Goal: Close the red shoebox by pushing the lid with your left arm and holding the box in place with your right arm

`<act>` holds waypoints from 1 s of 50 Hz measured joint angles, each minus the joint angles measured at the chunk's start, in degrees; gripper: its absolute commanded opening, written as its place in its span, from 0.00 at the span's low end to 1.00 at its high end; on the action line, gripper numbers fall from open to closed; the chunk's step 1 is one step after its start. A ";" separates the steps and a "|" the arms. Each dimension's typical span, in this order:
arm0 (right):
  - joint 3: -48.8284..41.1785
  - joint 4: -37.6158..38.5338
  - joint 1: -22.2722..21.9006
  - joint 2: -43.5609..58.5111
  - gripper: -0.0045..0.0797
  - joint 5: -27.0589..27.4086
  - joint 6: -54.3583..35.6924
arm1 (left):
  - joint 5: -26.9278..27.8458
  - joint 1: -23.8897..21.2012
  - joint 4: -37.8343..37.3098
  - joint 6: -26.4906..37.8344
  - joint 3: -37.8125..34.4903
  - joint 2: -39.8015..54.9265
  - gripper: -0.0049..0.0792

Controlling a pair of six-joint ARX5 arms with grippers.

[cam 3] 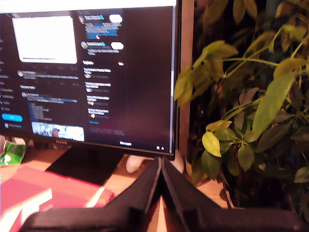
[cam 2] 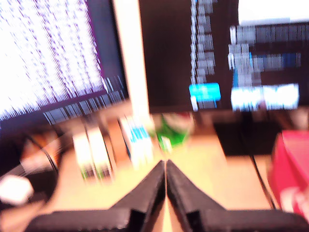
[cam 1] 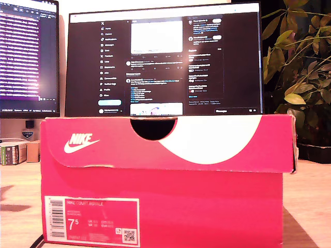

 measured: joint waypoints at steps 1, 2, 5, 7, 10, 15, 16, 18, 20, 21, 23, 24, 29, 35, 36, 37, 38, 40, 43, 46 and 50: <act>-0.90 0.24 0.13 -0.72 0.04 0.24 -0.44 | -0.20 -0.24 0.72 0.00 -0.39 -0.39 0.04; -1.57 0.35 0.20 -1.33 0.04 0.44 -0.90 | -0.46 -0.44 1.16 0.00 -0.76 -0.72 0.04; -3.23 0.33 0.17 -3.21 0.04 0.92 -1.01 | -0.96 -0.83 1.25 -0.50 -1.92 -1.62 0.04; -4.07 0.22 0.17 -4.55 0.04 1.77 -1.03 | -1.03 -0.92 1.22 -1.70 -2.67 -1.86 0.04; -5.16 0.39 0.17 -6.71 0.04 2.64 -1.05 | -1.09 -0.92 1.27 -2.25 -3.67 -1.95 0.04; -7.72 3.17 0.17 -10.78 0.04 3.15 -1.05 | -1.14 -0.94 2.73 -2.93 -5.75 -2.03 0.04; -8.13 3.63 0.17 -11.47 0.04 3.15 -1.05 | -1.14 -1.01 3.45 -2.93 -6.12 -2.08 0.04; -8.63 3.78 0.17 -12.81 0.04 3.17 -1.01 | -1.20 -1.18 4.92 -5.27 -6.88 -2.51 0.04; -8.83 3.91 0.17 -13.66 0.04 3.48 -0.98 | -1.51 -1.44 6.21 -5.68 -7.50 -2.73 0.04; -8.83 3.96 0.17 -14.05 0.04 3.61 -0.96 | -1.70 -1.68 6.82 -5.73 -7.87 -3.04 0.04; -8.83 4.15 0.17 -14.67 0.04 3.91 -0.94 | -2.08 -1.99 7.32 -5.73 -8.52 -3.76 0.04; -8.83 4.13 0.17 -14.95 0.04 4.17 -0.94 | -2.29 -2.21 7.56 -5.70 -8.96 -4.22 0.04; -8.85 3.87 0.17 -16.20 0.04 6.78 -0.96 | -3.19 -2.91 8.90 -5.73 -12.44 -7.17 0.04; -11.10 5.60 0.17 -18.27 0.04 8.76 1.14 | -3.80 -3.30 10.84 -7.26 -16.59 -9.92 0.04; -11.87 6.10 0.17 -18.82 0.04 9.05 1.95 | -4.04 -3.34 11.15 -7.26 -17.14 -10.14 0.04; -12.72 6.78 0.17 -19.19 0.04 9.25 2.75 | -4.28 -3.43 11.69 -7.26 -17.62 -10.36 0.04; -13.49 7.15 0.17 -19.47 0.04 9.42 3.02 | -4.42 -3.58 12.26 -8.39 -18.14 -10.56 0.04; -15.54 8.31 0.17 -20.09 0.04 9.57 3.41 | -4.63 -3.78 12.94 -8.52 -18.86 -10.84 0.04; -18.43 9.51 0.17 -21.22 0.04 9.57 3.56 | -5.49 -4.24 13.55 -8.63 -19.61 -11.56 0.04; -20.96 10.51 0.17 -22.64 0.04 9.57 3.56 | -7.23 -4.92 14.73 -8.68 -20.48 -12.28 0.04; -22.93 11.43 0.17 -24.81 0.04 9.70 3.43 | -8.41 -5.86 17.53 -8.72 -22.32 -12.96 0.04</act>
